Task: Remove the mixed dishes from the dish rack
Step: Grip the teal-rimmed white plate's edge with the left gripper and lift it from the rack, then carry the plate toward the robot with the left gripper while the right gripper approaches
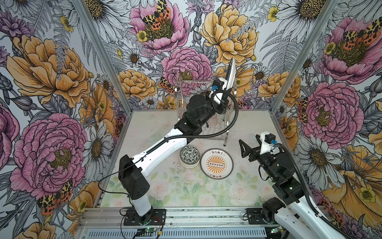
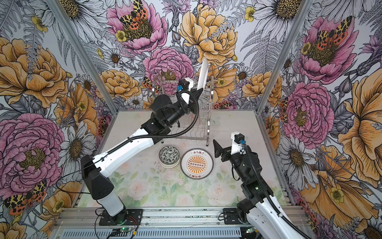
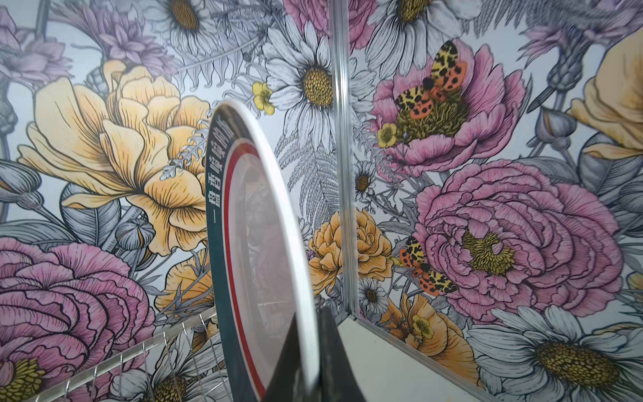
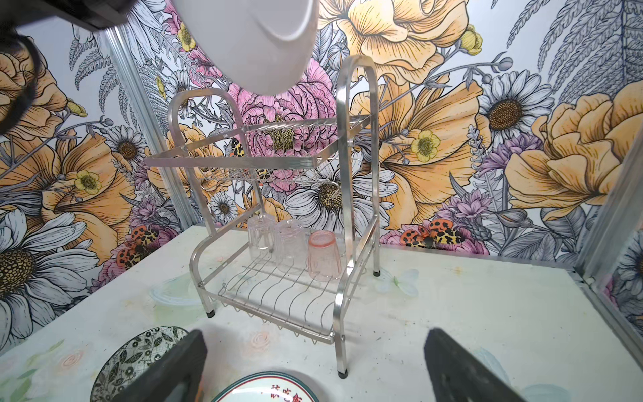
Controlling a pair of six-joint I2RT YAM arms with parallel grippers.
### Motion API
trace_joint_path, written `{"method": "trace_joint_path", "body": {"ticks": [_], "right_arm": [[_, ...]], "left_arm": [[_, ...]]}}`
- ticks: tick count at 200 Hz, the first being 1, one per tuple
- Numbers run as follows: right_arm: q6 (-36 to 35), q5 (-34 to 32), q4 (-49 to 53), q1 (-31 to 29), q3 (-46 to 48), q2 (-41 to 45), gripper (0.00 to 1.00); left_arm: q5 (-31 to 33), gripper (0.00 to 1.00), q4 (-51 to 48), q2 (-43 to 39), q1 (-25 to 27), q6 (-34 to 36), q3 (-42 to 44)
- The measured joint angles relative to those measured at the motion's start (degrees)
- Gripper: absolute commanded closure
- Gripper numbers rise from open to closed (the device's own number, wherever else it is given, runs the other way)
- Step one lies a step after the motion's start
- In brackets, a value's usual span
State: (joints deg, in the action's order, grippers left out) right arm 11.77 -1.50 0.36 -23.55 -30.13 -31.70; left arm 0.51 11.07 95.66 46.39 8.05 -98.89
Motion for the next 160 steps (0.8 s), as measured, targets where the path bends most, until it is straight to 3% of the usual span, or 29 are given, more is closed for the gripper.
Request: {"method": "trace_joint_path", "body": {"ticks": [77, 118, 160], "right_arm": [[8.5, 0.2, 2.8, 0.7, -2.3, -7.6, 0.0], [13.9, 1.7, 4.5, 0.9, -9.0, -14.5, 0.0], [19.8, 5.0, 6.3, 1.3, -15.4, -21.7, 0.0]], "left_arm": [[0.1, 1.0, -0.4, -22.7, 0.0, 6.3, 19.2], [2.1, 1.0, -7.5, -38.6, 0.0, 13.9, 32.8], [3.8, 1.0, -19.7, -53.5, 0.0, 20.3, 40.0]]}}
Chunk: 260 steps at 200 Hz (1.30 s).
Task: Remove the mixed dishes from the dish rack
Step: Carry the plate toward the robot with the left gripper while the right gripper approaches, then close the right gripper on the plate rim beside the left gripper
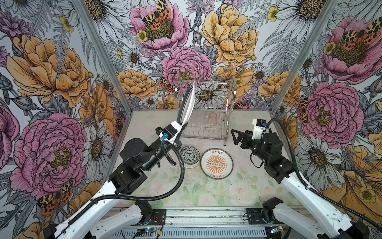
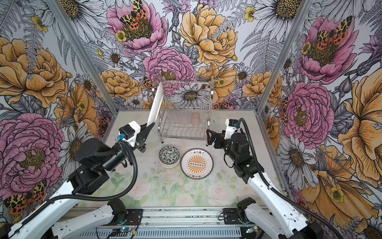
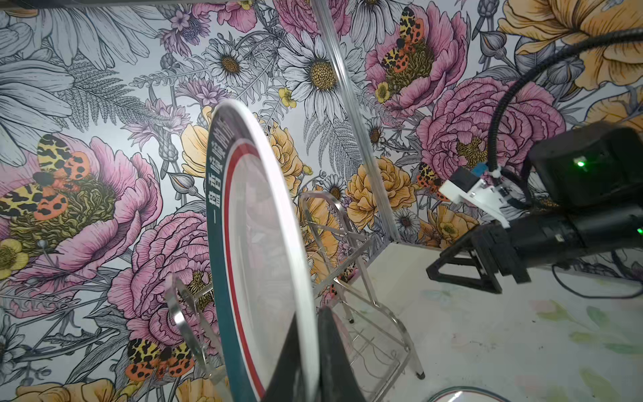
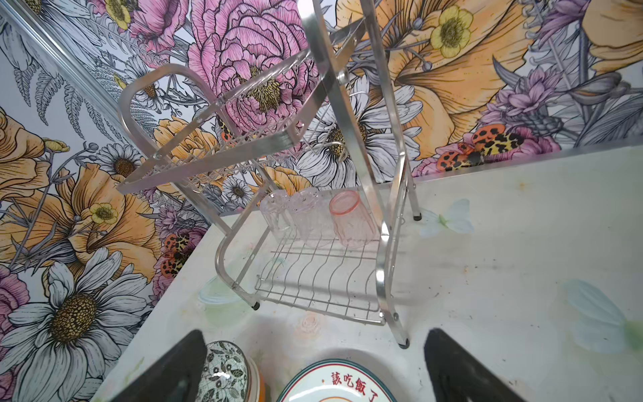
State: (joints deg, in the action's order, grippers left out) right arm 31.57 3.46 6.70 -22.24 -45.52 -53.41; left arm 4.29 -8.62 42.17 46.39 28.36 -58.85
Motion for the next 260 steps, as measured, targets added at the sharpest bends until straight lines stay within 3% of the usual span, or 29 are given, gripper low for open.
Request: {"method": "trace_joint_path", "body": {"ticks": [48, 119, 193, 260], "right_arm": [[6.4, 3.1, 3.2, 0.1, -4.9, -3.5, 0.04], [10.9, 7.3, 14.8, -1.2, -11.0, -6.3, 0.07], [14.3, 12.5, 17.9, -8.3, -12.5, -14.3, 0.13], [16.2, 15.1, 13.6, -12.3, -13.0, -20.3, 0.24]], "left_arm": [[1.6, 1.0, -10.3, -15.0, 0.3, 9.0, 12.0], [5.9, 1.0, -21.0, -22.8, 1.2, 25.1, 27.5], [9.4, 1.0, -18.6, -16.2, 3.3, 42.2, 32.9], [8.5, 1.0, -6.9, -7.2, 4.5, 45.6, 34.1]]}}
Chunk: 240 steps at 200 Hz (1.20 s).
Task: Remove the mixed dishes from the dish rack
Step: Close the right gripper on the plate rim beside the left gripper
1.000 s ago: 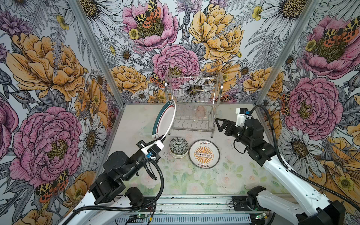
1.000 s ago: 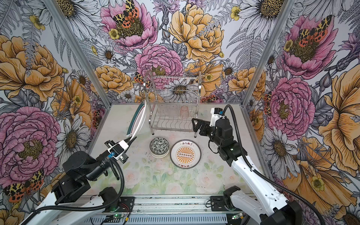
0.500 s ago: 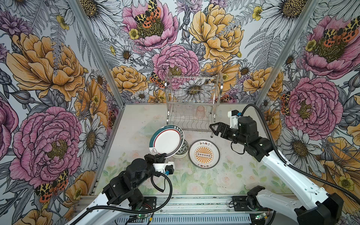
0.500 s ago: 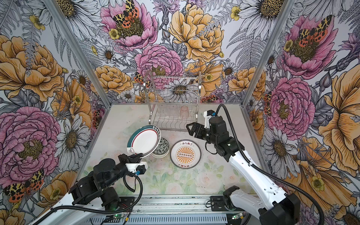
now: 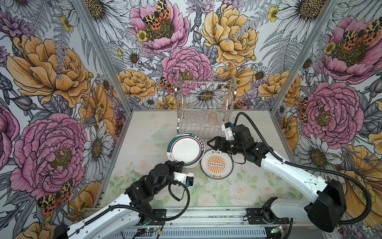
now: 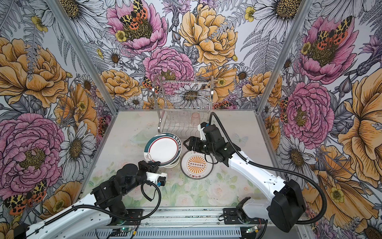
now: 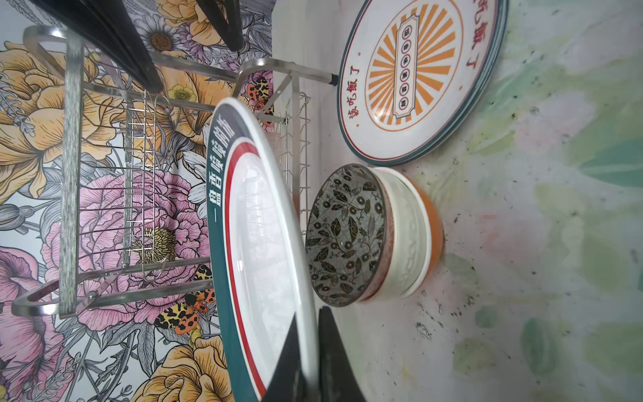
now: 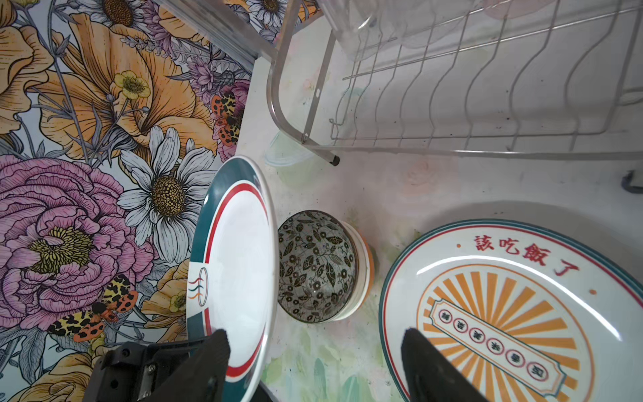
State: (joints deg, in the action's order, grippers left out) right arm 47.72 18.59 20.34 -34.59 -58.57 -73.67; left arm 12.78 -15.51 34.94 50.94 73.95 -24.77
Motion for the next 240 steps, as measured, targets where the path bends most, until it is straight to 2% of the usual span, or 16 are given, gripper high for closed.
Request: {"method": "trace_joint_path", "body": {"ticks": [45, 112, 151, 172, 177, 193, 200, 213, 231, 240], "right_arm": [[2.3, 1.5, -3.3, -0.7, 0.0, -3.5, 0.38], [4.4, 3.0, -4.6, -0.7, 0.2, -4.9, 0.71], [4.9, 3.1, -4.9, -0.7, 0.2, -4.9, 0.81], [4.9, 3.2, -5.4, -0.7, 0.2, -4.9, 0.96], [5.5, 2.9, -5.4, -0.7, 0.2, -4.9, 1.0], [5.9, 2.7, -4.7, -0.7, 0.3, -4.9, 1.0], [5.7, 2.6, -4.8, -0.7, 0.3, -4.9, 1.0], [5.4, 1.5, -4.6, -0.8, 0.3, -4.8, 1.0], [5.2, -1.4, -4.3, -0.8, 0.6, -4.2, 1.0], [5.2, -3.0, -4.3, -0.7, 1.1, -3.4, 1.0]], "left_arm": [[-2.4, 1.0, 5.7, 4.5, 0.3, 0.2, 0.1], [-3.4, 1.0, 8.2, 5.8, 0.6, 0.7, 0.1], [-3.4, 1.0, 8.3, 5.8, 0.7, 1.0, 0.1], [-3.4, 1.0, 8.2, 5.8, 0.7, 1.1, 0.1], [-3.4, 0.97, 8.1, 5.8, 0.7, 1.6, 0.1], [-3.4, 0.79, 8.1, 5.8, 1.1, 2.4, 0.1], [-3.4, 0.66, 8.3, 5.8, 1.2, 2.2, 0.1], [-3.4, 0.35, 9.1, 5.4, 1.2, 1.8, 0.1], [-3.4, 0.04, 10.1, 4.1, 1.4, 0.7, 0.1], [-3.3, 0.01, 10.4, 3.2, 1.4, -0.2, 0.1]]}}
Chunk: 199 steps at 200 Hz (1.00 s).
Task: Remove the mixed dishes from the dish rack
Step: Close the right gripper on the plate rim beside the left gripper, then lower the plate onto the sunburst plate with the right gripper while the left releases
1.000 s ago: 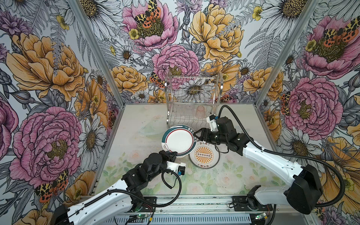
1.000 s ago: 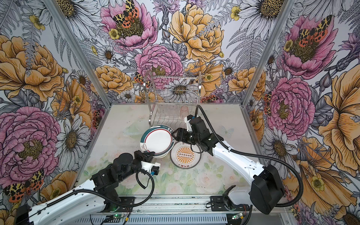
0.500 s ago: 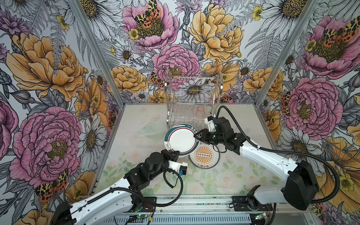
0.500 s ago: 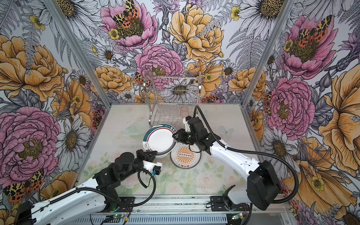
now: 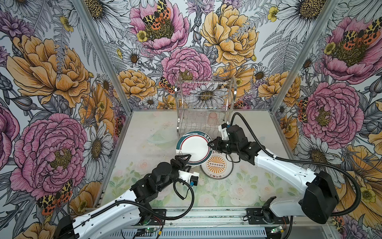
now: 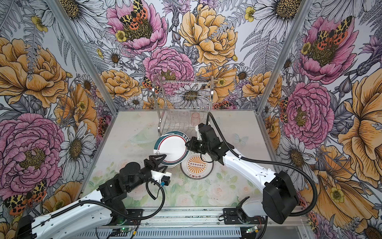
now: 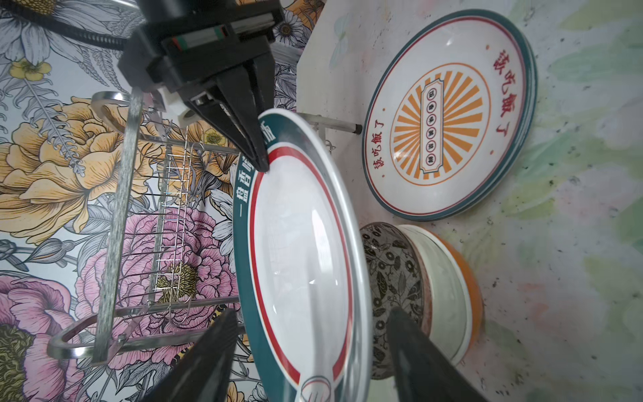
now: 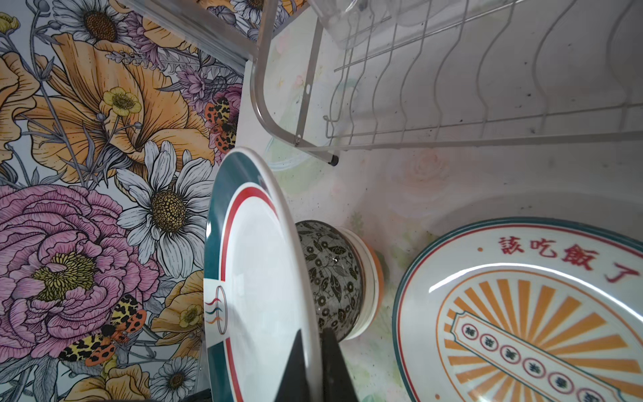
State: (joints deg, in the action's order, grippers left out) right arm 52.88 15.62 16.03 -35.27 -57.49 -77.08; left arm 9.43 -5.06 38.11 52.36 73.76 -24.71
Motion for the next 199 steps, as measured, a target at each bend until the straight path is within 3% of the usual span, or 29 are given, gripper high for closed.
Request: {"method": "trace_joint_path", "body": {"ticks": [37, 76, 98, 144, 199], "right_arm": [[0.0, -5.5, 0.2, 2.1, 3.1, 6.1, 1.0], [-1.7, -11.0, 1.2, 5.2, 9.2, 14.5, 1.0], [-3.8, -13.1, 2.8, 5.4, 12.0, 18.3, 1.0], [-6.4, -15.5, 5.0, 6.0, 17.7, 22.9, 1.0], [-7.8, -14.5, 6.9, 9.7, 21.8, 21.8, 1.0]], "left_arm": [[0.0, 0.01, -1.0, -5.7, 0.0, -8.5, -0.4], [-3.8, 0.01, -8.0, -8.7, -5.0, -27.3, -7.3], [-10.1, 0.01, -9.1, -9.3, -11.3, -38.3, -10.2], [-31.7, 0.01, -8.9, -4.6, -28.2, -58.6, -10.7], [-43.0, 0.01, -8.6, 0.5, -30.5, -67.3, -10.7]]}}
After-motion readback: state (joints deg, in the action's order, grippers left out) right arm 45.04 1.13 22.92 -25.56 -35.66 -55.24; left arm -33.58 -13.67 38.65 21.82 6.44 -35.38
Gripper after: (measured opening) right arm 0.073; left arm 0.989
